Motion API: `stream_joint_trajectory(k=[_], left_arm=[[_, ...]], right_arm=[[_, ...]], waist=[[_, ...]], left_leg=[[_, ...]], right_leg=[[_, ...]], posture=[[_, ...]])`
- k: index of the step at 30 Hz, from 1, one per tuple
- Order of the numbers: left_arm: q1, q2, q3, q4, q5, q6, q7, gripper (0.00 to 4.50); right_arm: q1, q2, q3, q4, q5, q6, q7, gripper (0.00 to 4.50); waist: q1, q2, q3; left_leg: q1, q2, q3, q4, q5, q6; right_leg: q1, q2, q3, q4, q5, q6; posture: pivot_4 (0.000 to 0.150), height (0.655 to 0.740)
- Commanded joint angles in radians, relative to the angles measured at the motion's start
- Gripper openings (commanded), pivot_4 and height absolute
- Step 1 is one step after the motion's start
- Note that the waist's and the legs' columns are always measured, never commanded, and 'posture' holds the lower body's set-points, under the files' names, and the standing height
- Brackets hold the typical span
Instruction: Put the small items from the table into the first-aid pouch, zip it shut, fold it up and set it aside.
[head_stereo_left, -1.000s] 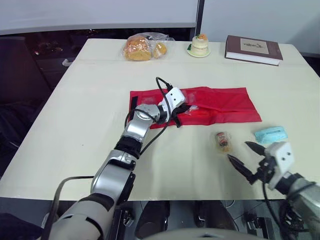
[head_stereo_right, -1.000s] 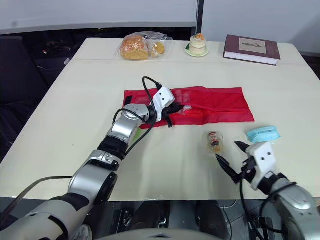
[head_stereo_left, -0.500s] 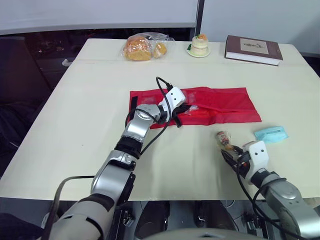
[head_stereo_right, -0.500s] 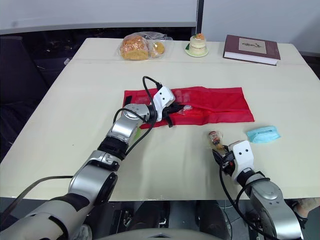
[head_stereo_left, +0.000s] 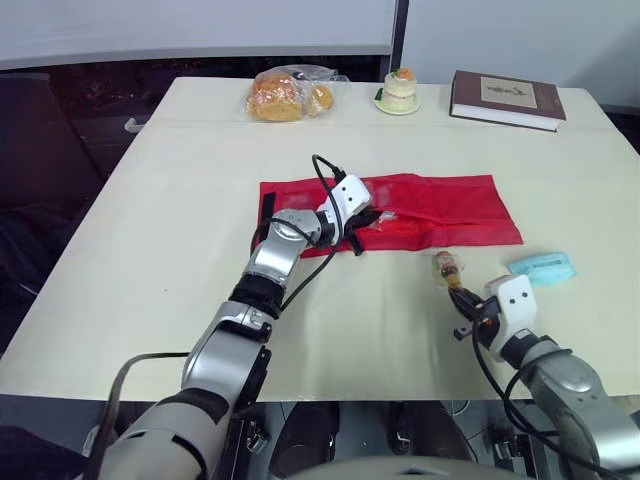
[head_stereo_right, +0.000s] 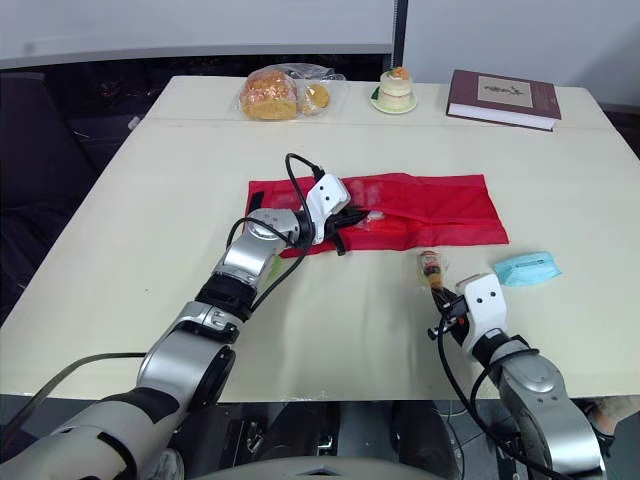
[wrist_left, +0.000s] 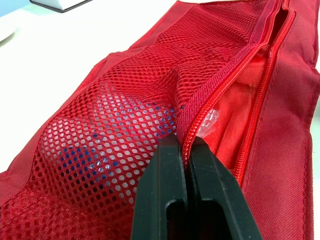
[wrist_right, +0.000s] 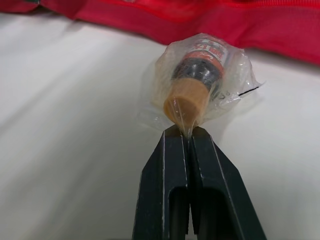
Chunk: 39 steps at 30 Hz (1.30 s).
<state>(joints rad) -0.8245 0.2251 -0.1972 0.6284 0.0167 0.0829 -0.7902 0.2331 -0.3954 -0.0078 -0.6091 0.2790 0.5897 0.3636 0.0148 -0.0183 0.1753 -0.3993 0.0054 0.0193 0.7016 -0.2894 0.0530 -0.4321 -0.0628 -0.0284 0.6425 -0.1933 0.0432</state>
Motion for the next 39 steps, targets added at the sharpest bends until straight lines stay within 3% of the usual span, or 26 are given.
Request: stream_joint_trajectory(k=[1,3,7,17,20,25,30,39], left_arm=[[-0.006,-0.006,0.007,-0.042,-0.009,-0.005,0.003,0.0],[-0.005,-0.006,0.007,-0.042,-0.009,-0.006,0.003,0.0],[-0.005,-0.006,0.007,-0.041,-0.009,-0.007,0.004,0.0],[-0.008,-0.008,0.008,-0.039,-0.009,-0.008,0.006,0.0],[-0.008,-0.01,0.008,-0.038,-0.009,-0.008,0.008,0.0],[-0.003,-0.01,0.007,-0.044,-0.01,-0.006,0.01,0.0],[0.004,-0.009,0.006,-0.054,-0.011,-0.001,0.009,0.0],[0.039,-0.003,0.003,-0.116,-0.016,0.03,0.002,0.0]], right_arm=[[0.005,-0.012,-0.013,-0.016,0.009,0.019,0.005,0.65],[-0.008,-0.002,-0.019,-0.009,0.007,0.018,-0.008,1.37],[-0.035,0.021,-0.015,0.001,0.005,0.011,-0.022,3.42],[-0.064,0.064,-0.021,0.021,0.001,0.022,-0.06,3.42],[-0.067,0.066,-0.023,0.019,0.005,0.021,-0.061,2.79],[-0.048,0.04,-0.009,0.011,-0.011,0.017,-0.048,0.38],[-0.051,0.023,0.0,0.003,-0.027,0.013,-0.047,0.39],[-0.205,0.066,0.074,0.017,-0.058,0.049,-0.086,0.39]], waist=[[0.0,0.0,0.0],[-0.001,0.0,0.0],[0.0,0.0,0.0],[0.0,0.0,0.0],[-0.001,0.0,0.0],[0.0,0.0,0.0],[-0.001,0.0,0.0],[-0.002,0.0,0.0]], left_leg=[[0.0,0.0,0.0,0.0,0.0,0.0],[0.0,0.0,0.0,0.0,0.0,0.0],[0.0,0.0,0.0,0.0,0.0,0.0],[0.0,0.0,0.0,0.0,0.0,0.0],[0.0,0.0,0.0,0.0,0.0,0.0],[0.0,0.0,0.0,0.0,0.0,0.0],[0.0,0.0,0.0,0.0,0.0,0.0],[0.0,0.0,0.0,0.0,0.0,0.0]], right_leg=[[0.0,0.0,0.0,0.0,0.0,0.0],[0.0,0.0,0.0,0.0,0.0,0.0],[0.0,0.0,0.0,0.0,0.0,0.0],[0.0,0.0,0.0,0.0,0.0,0.0],[0.0,0.0,0.0,0.0,0.0,0.0],[0.0,0.0,0.0,0.0,0.0,0.0],[0.0,0.0,0.0,0.0,0.0,0.0],[0.0,0.0,0.0,0.0,0.0,0.0]], posture=[[0.15,0.7289],[0.15,0.7289],[0.15,0.7289],[0.15,0.7289],[0.15,0.7289],[0.15,0.7289],[0.15,0.7289],[0.15,0.7289]])
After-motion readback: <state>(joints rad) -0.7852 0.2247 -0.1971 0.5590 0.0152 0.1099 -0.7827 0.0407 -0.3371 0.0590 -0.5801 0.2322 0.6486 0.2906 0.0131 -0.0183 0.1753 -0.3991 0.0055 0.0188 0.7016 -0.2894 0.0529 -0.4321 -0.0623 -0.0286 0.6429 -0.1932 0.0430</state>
